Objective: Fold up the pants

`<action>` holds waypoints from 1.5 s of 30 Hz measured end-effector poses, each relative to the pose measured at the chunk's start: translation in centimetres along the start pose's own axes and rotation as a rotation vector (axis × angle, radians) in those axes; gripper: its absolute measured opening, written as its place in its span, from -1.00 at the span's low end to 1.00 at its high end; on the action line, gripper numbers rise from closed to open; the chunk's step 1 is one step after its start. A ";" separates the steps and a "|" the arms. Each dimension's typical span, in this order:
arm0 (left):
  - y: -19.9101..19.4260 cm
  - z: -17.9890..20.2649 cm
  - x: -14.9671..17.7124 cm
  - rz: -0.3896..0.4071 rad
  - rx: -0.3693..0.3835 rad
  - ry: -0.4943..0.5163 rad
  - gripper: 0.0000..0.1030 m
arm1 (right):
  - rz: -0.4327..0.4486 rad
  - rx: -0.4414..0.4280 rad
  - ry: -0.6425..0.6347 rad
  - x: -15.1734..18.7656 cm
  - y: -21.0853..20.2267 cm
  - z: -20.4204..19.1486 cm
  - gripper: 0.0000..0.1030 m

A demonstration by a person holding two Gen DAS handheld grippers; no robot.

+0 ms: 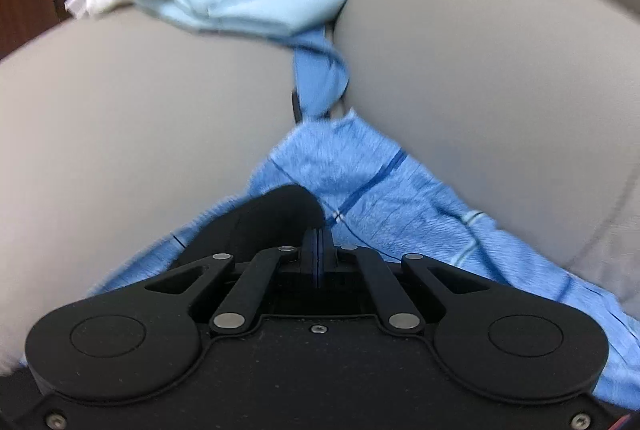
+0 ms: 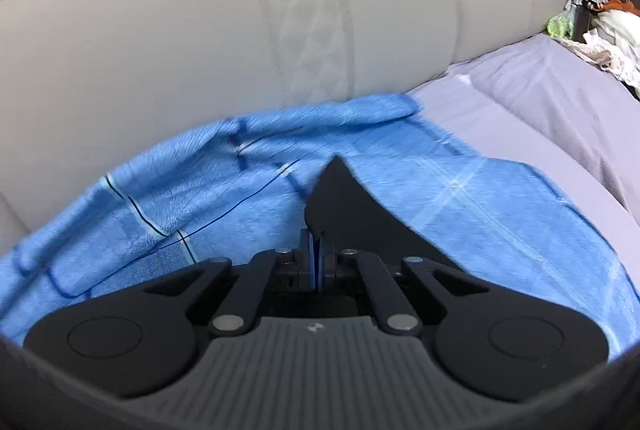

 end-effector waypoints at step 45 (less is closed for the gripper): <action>-15.7 -27.7 12.7 -0.144 -0.004 0.080 -0.98 | -0.022 0.215 -0.002 29.2 -14.0 17.0 0.11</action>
Point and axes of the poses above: each gripper's, at about its wrist camera, not at the fingertips, and y roughly the way its jaws point, z to its right, x to its underside, the point moved 4 cm from there along y, roughly the way its jaws point, and after that the axes turned 12 degrees about -y, right-handed, at the moved point
